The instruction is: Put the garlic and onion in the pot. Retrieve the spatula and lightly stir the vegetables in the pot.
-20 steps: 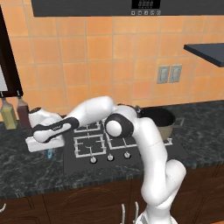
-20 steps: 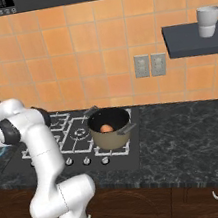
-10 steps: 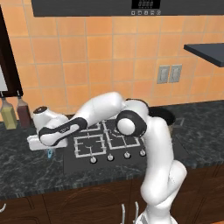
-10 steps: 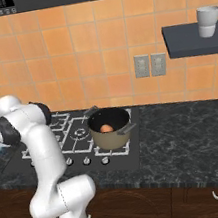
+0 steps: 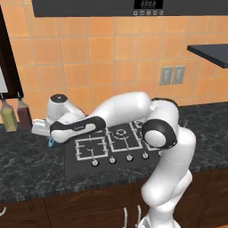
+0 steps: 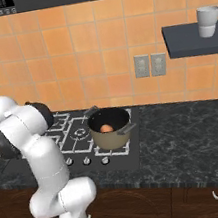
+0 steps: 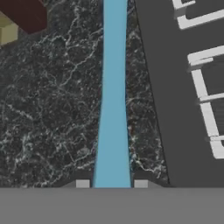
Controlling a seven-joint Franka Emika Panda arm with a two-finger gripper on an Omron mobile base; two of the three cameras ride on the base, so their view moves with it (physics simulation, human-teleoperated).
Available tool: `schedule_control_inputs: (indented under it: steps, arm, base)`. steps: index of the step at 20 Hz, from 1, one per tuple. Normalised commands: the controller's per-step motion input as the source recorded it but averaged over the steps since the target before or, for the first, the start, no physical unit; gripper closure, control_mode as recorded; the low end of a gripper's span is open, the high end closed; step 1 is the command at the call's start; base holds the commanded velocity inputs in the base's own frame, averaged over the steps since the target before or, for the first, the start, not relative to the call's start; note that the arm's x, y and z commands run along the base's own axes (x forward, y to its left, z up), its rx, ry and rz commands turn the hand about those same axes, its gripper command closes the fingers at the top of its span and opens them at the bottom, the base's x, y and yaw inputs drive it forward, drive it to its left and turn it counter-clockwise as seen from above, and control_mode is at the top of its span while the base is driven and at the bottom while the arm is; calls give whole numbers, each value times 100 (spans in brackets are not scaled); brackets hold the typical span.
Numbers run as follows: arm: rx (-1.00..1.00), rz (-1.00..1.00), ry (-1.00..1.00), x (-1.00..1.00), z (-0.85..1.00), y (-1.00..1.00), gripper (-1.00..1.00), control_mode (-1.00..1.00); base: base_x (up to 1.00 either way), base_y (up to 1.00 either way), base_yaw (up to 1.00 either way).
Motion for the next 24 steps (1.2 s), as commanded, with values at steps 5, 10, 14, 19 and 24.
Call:
schedule_control_inputs:
  steps: [5,10,14,19,24]
  arm:
    - [23,-38,0,-22,100,-37,100,-100]
    - [32,-61,5,-36,100,-54,100,-100]
    - [41,-55,12,-50,100,-82,100,-100]
    - [53,-32,8,-59,93,-100,100,-100]
    - [53,-24,3,-31,70,-100,100,-100]
  base:
    - [0,0,0]
    - [0,0,0]
    - [0,0,0]
    - [0,0,0]
    - [0,0,0]
